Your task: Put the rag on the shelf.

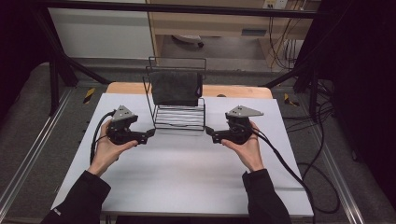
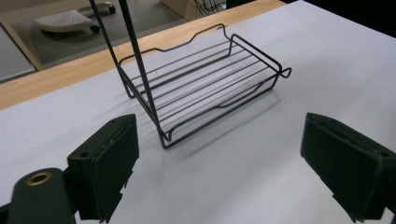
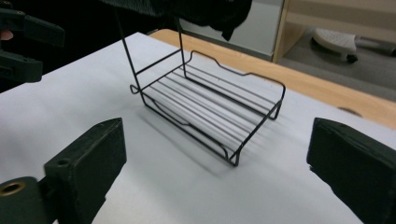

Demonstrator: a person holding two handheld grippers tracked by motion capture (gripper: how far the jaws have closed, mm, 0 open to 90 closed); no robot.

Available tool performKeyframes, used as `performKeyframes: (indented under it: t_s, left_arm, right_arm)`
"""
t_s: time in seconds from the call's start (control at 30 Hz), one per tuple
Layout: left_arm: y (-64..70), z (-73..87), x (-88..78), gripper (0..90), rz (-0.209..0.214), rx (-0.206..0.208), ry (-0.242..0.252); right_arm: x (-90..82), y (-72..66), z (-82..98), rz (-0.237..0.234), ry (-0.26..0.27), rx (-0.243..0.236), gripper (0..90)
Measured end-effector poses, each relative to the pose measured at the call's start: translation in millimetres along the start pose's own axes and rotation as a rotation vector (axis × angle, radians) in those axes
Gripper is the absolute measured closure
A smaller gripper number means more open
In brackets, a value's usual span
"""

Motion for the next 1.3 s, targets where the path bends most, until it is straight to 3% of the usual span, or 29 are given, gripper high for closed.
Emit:
performKeyframes:
  t_s: [0.23, 0.6, 0.73, 0.97, 1.13, 1.3]
  left_arm:
    - [3.4, 18.1, -7.5, 11.5, 0.01, -0.022, 0.012]
    - [16.0, 59.4, -5.3, 11.6, 0.056, -0.045, -0.007]
    - [17.8, 75.0, -3.0, 11.5, 0.057, -0.036, -0.029]
    - [13.9, 98.2, 0.4, 11.5, 0.047, -0.014, -0.08]
    - [11.6, 107.3, -2.2, 11.5, 0.051, -0.011, -0.077]
    - [10.8, 115.7, -4.4, 11.2, 0.063, -0.013, -0.078]
  right_arm:
    - [-13.6, 7.7, 20.5, -0.018, -0.023, 0.039, 0.9]
    - [-21.4, 14.0, 64.5, -0.043, -0.082, 0.021, 0.7]
    - [-24.9, 18.7, 83.8, -0.051, -0.106, 0.012, 0.7]
    - [-33.0, 32.0, 117.1, -0.048, -0.138, 0.042, 0.7]
    - [-42.0, 43.7, 132.6, -0.04, -0.143, 0.059, 0.8]
    - [-51.8, 48.9, 147.9, -0.066, -0.159, 0.074, 0.8]
Point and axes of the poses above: each handheld gripper's, and its own axes: x roughly forward along the jaws, z roughly out of its underside, y roughly to its right, the point moved 6 cm from there along x, roughly forward along the jaws, and after that the axes turned 1 degree about z, right-handed, at the moved point
